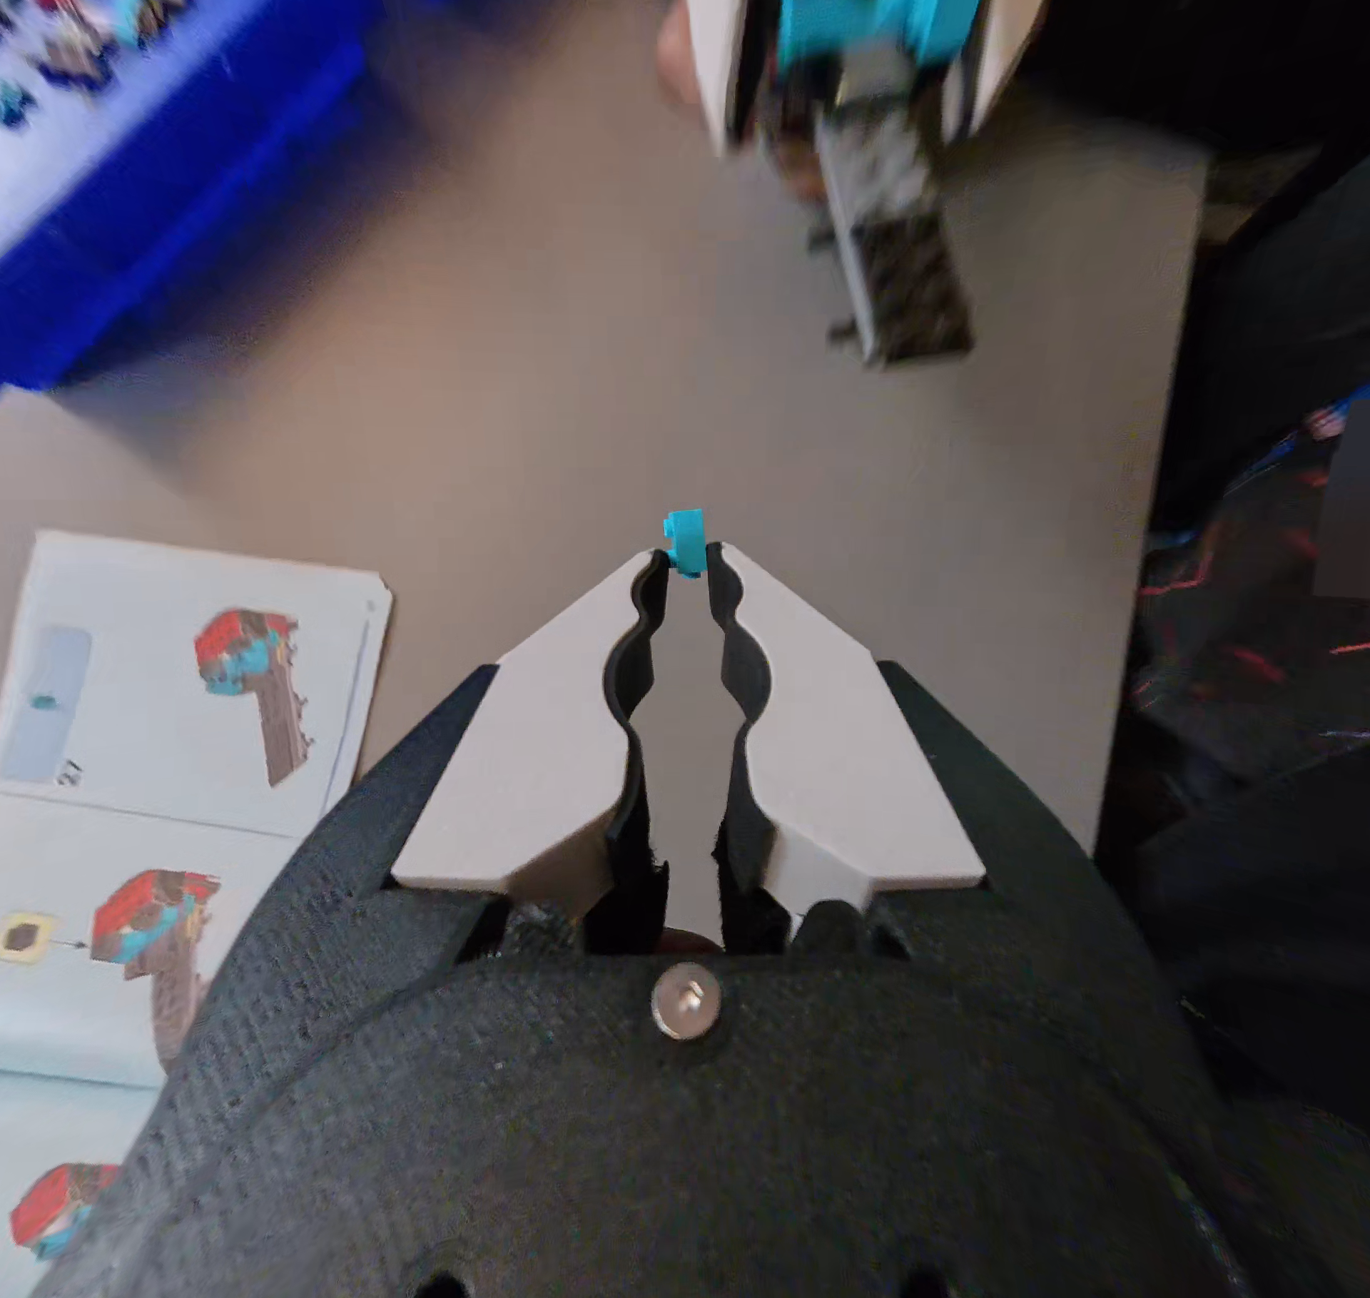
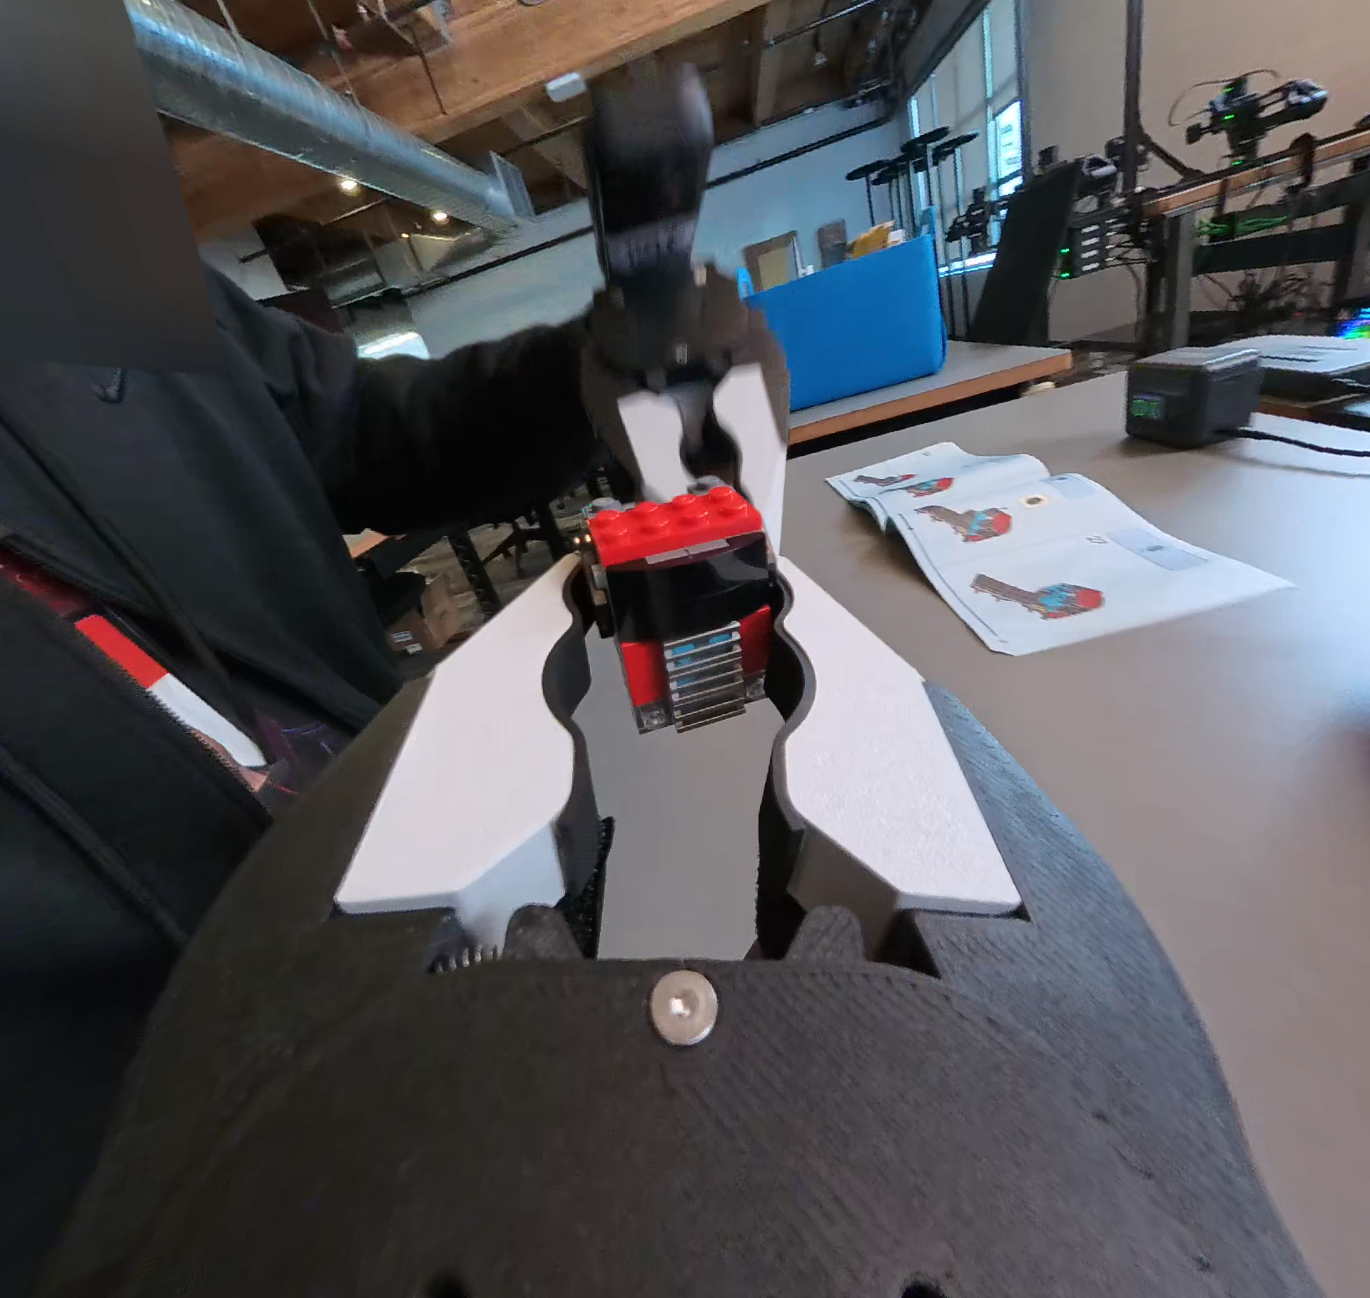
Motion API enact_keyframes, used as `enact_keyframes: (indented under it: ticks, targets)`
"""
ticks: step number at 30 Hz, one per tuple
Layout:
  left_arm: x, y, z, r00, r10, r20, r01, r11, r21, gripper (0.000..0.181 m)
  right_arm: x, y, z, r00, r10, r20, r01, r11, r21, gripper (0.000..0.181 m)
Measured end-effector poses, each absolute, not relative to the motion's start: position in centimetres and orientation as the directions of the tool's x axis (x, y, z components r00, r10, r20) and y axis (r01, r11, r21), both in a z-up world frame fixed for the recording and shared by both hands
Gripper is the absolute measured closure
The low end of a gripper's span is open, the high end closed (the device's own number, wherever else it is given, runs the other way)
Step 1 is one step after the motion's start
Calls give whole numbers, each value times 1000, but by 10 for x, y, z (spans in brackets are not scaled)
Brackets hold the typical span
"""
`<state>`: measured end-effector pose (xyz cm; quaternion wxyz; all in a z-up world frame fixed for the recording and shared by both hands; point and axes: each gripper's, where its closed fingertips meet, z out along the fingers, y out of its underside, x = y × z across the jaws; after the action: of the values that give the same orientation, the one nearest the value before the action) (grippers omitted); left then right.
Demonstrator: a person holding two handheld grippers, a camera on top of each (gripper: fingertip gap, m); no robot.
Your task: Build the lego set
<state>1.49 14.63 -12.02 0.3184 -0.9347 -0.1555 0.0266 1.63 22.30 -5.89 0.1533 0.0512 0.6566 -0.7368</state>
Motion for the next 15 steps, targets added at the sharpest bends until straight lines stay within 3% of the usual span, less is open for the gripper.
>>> enact_keyframes:
  ticks: [1,15]
  targets:
    - [14,142,-132,949,311,41,274,-761,-588,170,14,224,-59,-948,-152,-278,294,-92,-951,137]
    - [8,116,-160,823,535,192,505,-535,-677,158,1,236,-62,-954,-99,-284,293,-90,-952,137]
